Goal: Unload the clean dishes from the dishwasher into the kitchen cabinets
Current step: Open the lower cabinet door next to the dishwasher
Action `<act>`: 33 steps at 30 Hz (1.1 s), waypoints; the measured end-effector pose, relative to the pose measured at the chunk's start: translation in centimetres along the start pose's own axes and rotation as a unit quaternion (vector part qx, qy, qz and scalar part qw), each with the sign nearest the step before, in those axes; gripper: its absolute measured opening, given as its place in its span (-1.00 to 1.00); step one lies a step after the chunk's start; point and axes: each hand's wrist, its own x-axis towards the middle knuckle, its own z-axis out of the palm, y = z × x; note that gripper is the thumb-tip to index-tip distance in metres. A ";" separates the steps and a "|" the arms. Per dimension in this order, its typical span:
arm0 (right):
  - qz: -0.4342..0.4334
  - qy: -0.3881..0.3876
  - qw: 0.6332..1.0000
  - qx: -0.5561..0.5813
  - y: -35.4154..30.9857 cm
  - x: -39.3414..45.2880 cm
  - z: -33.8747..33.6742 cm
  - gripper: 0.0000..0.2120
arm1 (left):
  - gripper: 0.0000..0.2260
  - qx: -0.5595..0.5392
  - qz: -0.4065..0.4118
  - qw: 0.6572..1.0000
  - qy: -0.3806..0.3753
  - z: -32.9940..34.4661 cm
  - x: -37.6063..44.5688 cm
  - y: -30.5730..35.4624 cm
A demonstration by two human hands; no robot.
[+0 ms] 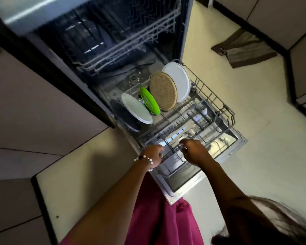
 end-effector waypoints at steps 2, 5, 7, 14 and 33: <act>-0.019 0.024 0.999 0.025 -3.3 -0.3 -1.4 -0.72 | -0.70 -0.065 0.004 0.996 0.057 -3.1 -2.1 -0.8; -0.060 0.054 0.995 0.062 -9.0 -0.6 -2.3 -0.63 | -0.72 -0.147 -0.017 0.977 0.154 -7.6 -5.5 -2.9; -0.085 0.041 0.993 0.065 -13.5 -0.3 -2.2 -0.63 | -0.73 -0.225 -0.053 0.952 0.202 -10.3 -8.0 -5.7; -0.191 -0.020 0.979 0.068 -31.4 1.4 0.1 -0.80 | -0.81 -0.368 -0.219 0.827 0.365 -18.6 -16.7 -20.4; -0.325 -0.040 0.930 0.165 -67.4 4.0 11.3 -0.45 | -0.76 -0.468 -0.264 0.659 0.526 -31.5 -29.6 -45.5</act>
